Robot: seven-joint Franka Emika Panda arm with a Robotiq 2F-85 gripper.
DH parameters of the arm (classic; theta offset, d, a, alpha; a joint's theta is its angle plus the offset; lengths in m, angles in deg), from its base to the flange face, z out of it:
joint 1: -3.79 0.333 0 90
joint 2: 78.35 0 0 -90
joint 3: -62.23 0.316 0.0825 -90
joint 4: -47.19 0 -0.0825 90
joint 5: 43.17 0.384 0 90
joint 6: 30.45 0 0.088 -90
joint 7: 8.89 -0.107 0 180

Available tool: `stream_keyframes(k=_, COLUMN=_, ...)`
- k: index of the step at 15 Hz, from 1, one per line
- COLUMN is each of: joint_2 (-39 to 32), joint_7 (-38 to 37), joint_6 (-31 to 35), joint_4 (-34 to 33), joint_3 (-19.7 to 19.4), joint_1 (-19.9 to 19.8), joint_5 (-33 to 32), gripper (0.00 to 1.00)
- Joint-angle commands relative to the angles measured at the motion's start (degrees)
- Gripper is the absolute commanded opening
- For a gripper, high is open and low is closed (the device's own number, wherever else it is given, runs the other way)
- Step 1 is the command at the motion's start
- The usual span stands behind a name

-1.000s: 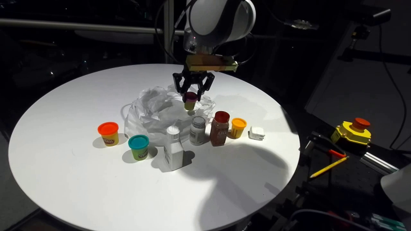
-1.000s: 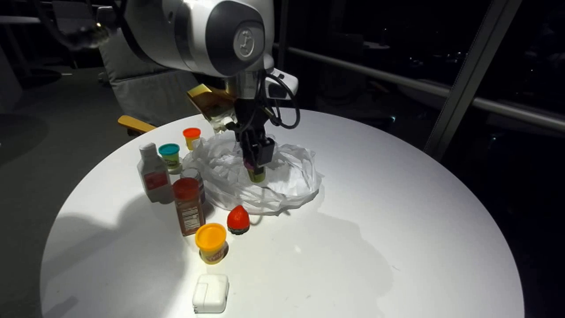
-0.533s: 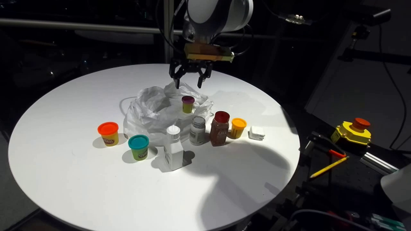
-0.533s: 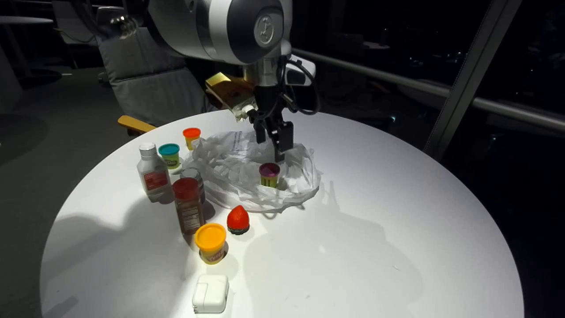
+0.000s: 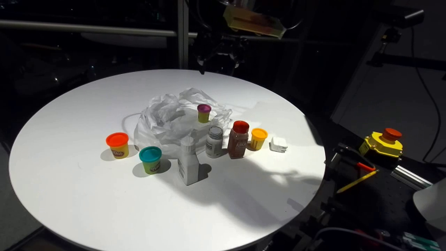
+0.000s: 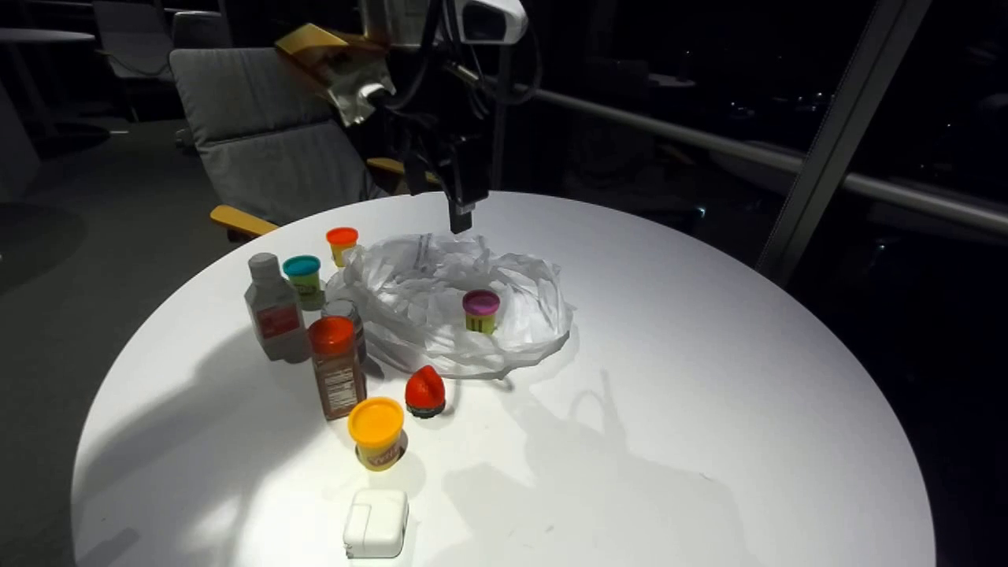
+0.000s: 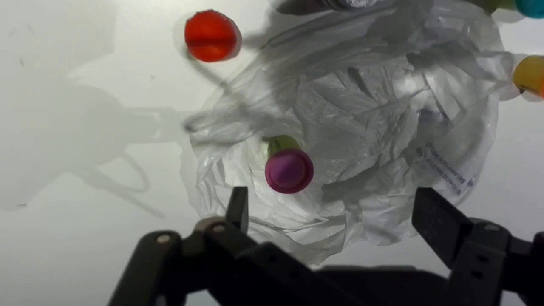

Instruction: Put the bottles on the table in the plastic bag

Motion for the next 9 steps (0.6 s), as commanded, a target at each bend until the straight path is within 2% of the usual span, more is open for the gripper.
stream_keyframes(k=1, joint_2=12.1, joint_7=8.3, joint_6=-0.7, joint_4=12.6, joint_3=3.6, joint_1=-2.3, joint_5=1.8, gripper=1.00)
stream_keyframes(k=6, joint_2=16.2, joint_7=22.5, joint_6=1.0, joint_4=21.6, joint_3=7.7, joint_1=-2.2, joint_5=7.3, gripper=1.00)
stream_keyframes(k=9, joint_2=15.7, joint_7=25.6, joint_6=1.1, joint_4=24.0, joint_3=9.3, joint_1=-1.9, joint_5=6.5, gripper=1.00)
